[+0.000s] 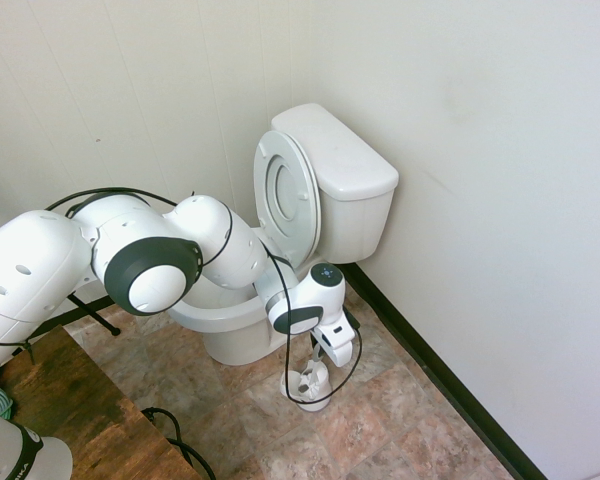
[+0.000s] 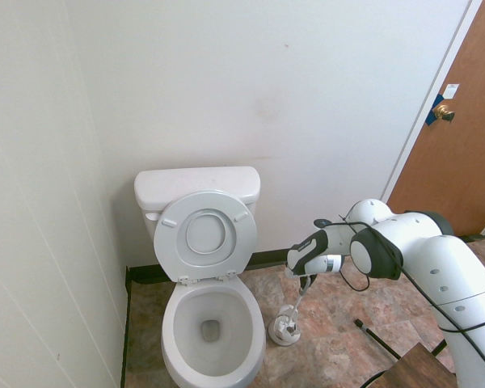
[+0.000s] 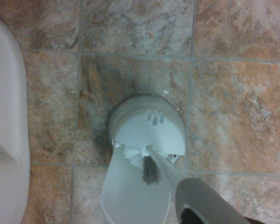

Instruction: Clean the toilet

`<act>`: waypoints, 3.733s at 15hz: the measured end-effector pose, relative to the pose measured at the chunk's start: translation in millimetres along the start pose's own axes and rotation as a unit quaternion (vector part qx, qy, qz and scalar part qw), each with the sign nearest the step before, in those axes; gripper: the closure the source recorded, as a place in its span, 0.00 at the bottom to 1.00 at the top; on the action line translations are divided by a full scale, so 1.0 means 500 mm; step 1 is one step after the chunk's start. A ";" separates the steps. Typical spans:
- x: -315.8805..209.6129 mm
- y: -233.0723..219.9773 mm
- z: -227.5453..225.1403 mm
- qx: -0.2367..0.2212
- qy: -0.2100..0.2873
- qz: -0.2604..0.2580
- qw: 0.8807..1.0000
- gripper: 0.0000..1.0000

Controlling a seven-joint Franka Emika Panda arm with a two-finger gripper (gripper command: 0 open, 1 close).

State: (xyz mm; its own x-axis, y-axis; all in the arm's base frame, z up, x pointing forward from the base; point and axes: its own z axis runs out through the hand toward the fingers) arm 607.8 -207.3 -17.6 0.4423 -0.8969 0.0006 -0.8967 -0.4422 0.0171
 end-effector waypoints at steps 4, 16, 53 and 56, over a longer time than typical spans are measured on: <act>0.000 0.000 0.000 0.000 0.000 0.000 1.000 1.00; -0.044 0.035 -0.002 0.016 -0.012 -0.013 1.000 1.00; -0.557 0.193 -0.817 0.119 0.057 -0.105 0.986 1.00; -0.699 0.192 -0.920 0.138 0.059 -0.129 0.980 1.00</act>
State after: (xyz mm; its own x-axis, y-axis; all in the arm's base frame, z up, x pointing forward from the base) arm 374.3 67.5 443.9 0.6396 -0.7543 0.1480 -0.7172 -0.6549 -0.2384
